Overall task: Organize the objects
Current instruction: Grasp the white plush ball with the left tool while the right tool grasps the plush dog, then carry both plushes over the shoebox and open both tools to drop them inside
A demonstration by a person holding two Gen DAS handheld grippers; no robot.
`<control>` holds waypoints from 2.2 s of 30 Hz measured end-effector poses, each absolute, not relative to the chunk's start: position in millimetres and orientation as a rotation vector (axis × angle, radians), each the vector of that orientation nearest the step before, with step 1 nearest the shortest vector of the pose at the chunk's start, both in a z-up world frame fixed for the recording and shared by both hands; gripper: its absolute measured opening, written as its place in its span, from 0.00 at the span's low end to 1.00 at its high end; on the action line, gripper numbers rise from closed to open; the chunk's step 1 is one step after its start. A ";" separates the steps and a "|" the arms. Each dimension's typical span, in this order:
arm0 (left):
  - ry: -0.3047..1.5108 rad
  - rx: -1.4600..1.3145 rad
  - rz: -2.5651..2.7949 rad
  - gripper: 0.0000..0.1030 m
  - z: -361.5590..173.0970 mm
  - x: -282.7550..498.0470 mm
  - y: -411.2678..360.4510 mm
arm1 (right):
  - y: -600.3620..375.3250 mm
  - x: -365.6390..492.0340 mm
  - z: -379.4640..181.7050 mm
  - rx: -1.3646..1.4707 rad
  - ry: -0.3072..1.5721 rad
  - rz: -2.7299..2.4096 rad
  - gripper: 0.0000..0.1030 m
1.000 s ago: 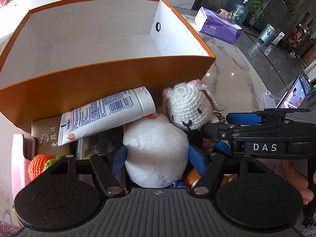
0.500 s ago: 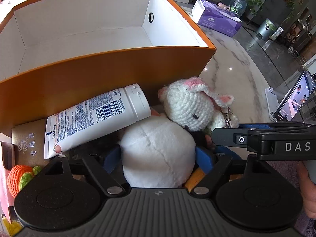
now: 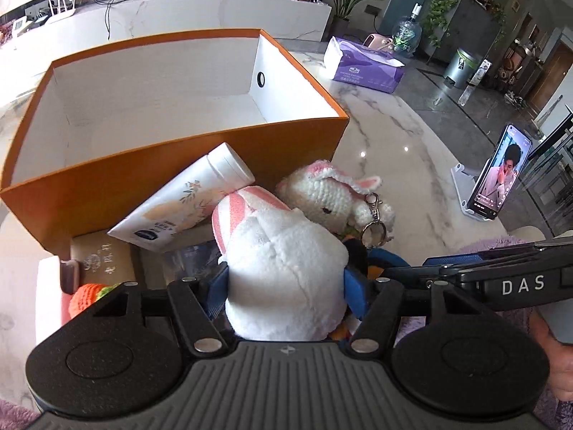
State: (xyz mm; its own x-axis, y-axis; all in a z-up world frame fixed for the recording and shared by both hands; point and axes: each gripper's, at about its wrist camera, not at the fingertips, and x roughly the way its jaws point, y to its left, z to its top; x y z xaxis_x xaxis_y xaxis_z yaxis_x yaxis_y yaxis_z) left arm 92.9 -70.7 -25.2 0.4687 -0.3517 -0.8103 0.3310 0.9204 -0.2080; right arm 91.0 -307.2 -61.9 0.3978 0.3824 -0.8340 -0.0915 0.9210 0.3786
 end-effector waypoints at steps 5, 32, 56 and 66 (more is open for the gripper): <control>0.905 0.036 -0.404 0.73 0.7 69.6 -58.9 | -294.7 80.3 -55.3 0.212 1.098 0.290 0.71; 0.818 0.019 -0.344 0.74 14.1 30.1 -27.7 | -253.8 91.4 -96.2 0.132 1.094 0.173 0.69; 0.626 0.308 -0.251 0.74 88.1 109.2 -0.5 | -174.9 133.1 71.8 -0.084 0.571 0.449 0.68; 0.754 0.483 -0.259 0.74 39.3 181.0 -16.5 | -139.9 225.4 37.1 -0.141 0.651 0.455 0.68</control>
State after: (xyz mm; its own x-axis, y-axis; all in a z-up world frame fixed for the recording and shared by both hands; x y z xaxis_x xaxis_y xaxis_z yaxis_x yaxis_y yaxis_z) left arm 181.0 -16.5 39.3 0.7043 -0.0538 -0.7079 0.3928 0.8601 0.3254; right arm 225.4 -139.9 37.1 0.7013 0.3640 -0.6129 -0.4511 0.8924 0.0138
